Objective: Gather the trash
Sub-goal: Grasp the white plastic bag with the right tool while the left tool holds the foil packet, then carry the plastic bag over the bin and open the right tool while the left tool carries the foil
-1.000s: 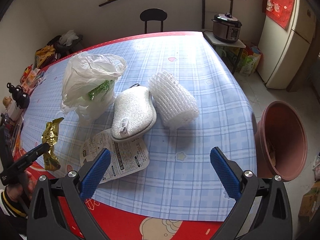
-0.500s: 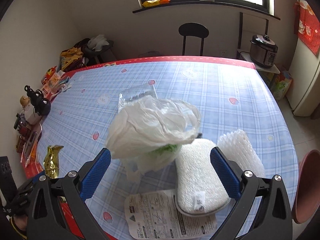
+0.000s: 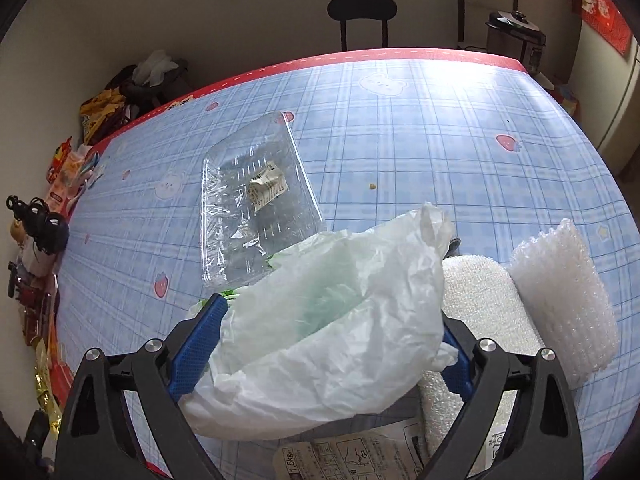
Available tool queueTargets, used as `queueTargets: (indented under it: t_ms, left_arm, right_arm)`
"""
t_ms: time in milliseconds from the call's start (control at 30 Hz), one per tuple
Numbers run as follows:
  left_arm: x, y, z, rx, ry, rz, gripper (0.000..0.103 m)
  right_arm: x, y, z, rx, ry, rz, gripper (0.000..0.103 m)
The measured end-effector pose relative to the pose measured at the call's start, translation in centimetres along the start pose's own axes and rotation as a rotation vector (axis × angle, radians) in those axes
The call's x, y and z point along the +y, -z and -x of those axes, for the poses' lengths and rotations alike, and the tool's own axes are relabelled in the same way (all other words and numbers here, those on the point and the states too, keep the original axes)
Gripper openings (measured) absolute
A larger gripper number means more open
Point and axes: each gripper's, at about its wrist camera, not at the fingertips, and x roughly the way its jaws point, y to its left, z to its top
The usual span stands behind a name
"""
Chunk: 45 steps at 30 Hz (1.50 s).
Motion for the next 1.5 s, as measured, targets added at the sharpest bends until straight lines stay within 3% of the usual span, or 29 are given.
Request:
queueTargets:
  t_ms: [200,333,533,867,1200,1500]
  left_arm:
    - [-1.2,-0.3,0.0,-0.01,0.023,-0.013,0.084]
    - [-2.8,-0.8,-0.2,-0.012,0.046,-0.045,0.084]
    - [-5.4,-1.4,-0.1,-0.018,0.084,-0.093,0.084]
    - [-11.5,-1.7,0.3,-0.012,0.137,-0.202,0.084]
    - [-22.3,0.0,-1.0,0.026,0.218,-0.374,0.084]
    - [-33.2,2.9,-2.8,0.068,0.333,-0.494,0.084]
  right_arm:
    - [-0.8,0.7,3.4,-0.051,-0.064,-0.009,0.054]
    - [-1.8,1.6,6.4,-0.106,-0.121,-0.015,0.047]
    - [-3.5,2.7,11.9,-0.223,-0.137,0.05,0.046]
    - [-11.8,5.5,18.9,-0.362,-0.063,-0.041,0.046]
    - [-22.3,9.8,24.1,-0.451,0.033,-0.205,0.046]
    - [-32.8,13.5,27.0,-0.47,0.165,-0.33,0.046]
